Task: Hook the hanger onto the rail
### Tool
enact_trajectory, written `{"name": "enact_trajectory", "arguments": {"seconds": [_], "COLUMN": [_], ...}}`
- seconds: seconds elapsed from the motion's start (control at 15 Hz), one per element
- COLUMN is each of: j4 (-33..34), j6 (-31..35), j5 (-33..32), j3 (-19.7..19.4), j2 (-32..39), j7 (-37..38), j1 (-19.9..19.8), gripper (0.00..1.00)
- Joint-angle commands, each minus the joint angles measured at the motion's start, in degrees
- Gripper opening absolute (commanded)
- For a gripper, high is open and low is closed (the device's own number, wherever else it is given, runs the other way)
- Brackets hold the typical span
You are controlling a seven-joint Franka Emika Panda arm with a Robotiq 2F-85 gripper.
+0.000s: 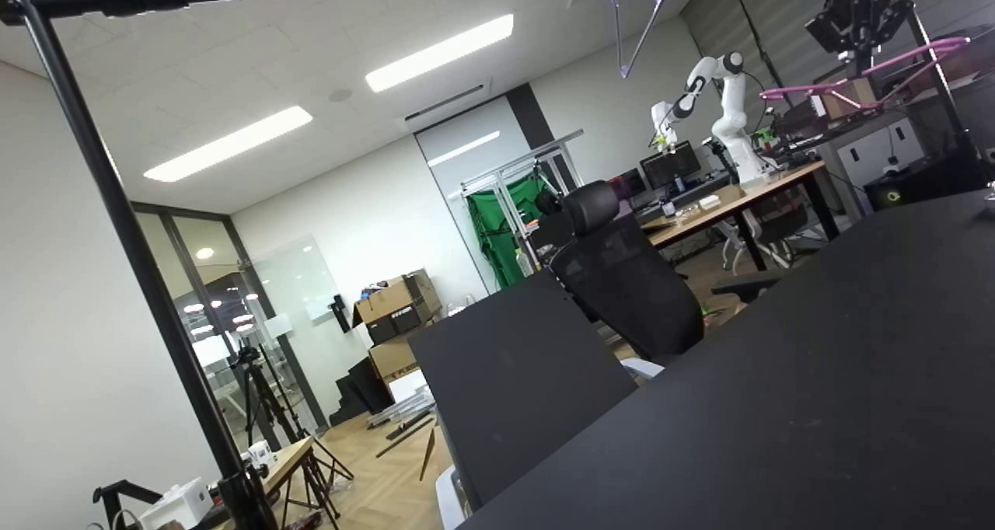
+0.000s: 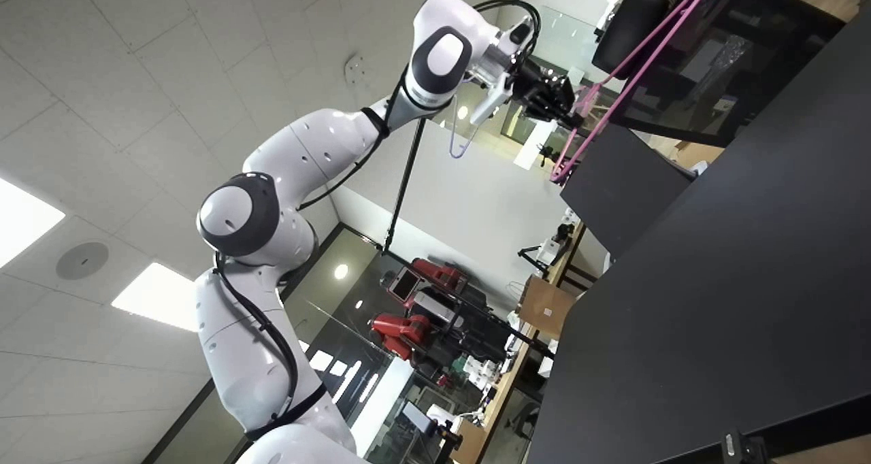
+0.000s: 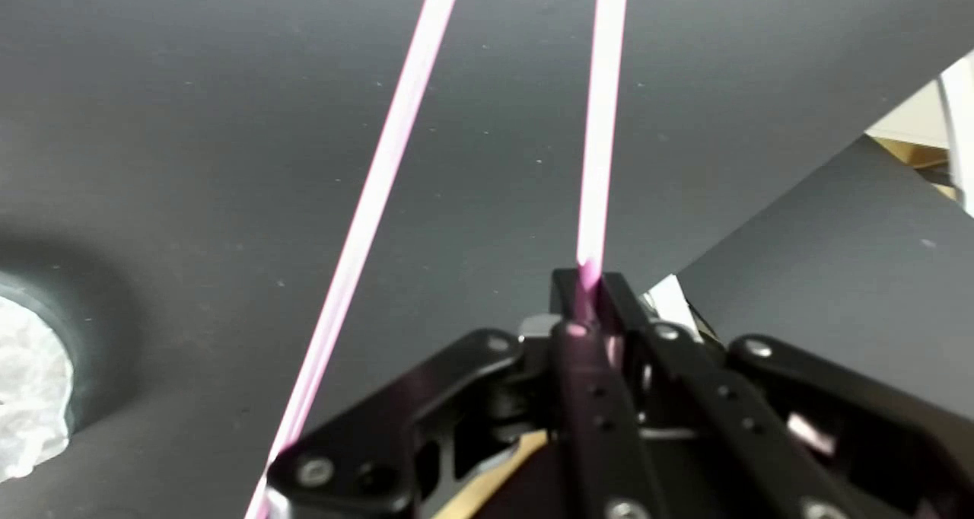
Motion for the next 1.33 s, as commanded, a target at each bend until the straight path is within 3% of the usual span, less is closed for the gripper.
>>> {"name": "enact_trajectory", "arguments": {"seconds": [0.0, 0.13, 0.47, 0.87, 1.13, 1.2, 1.27], "j4": [-3.07, -1.63, 3.00, 15.38, 26.52, 18.15, 20.30], "j6": [-0.94, -4.35, -9.46, -16.21, -23.69, -19.43, -20.85], "j5": [10.55, 16.94, 22.34, 18.37, 18.46, 19.04, 19.04], "j3": [2.69, 3.01, 0.96, 0.35, 0.94, 0.69, 0.69], "j2": [-4.50, -4.52, -3.41, 0.61, 5.42, 1.11, 2.14], "j7": [-5.34, -10.21, -17.51, -23.32, -21.36, -23.53, -23.45], "j1": [-3.92, -5.40, -5.80, -6.26, -7.89, -6.80, -7.12], "gripper": [0.02, 0.02, 0.02, 0.02, 0.02, 0.08, 0.08]}}
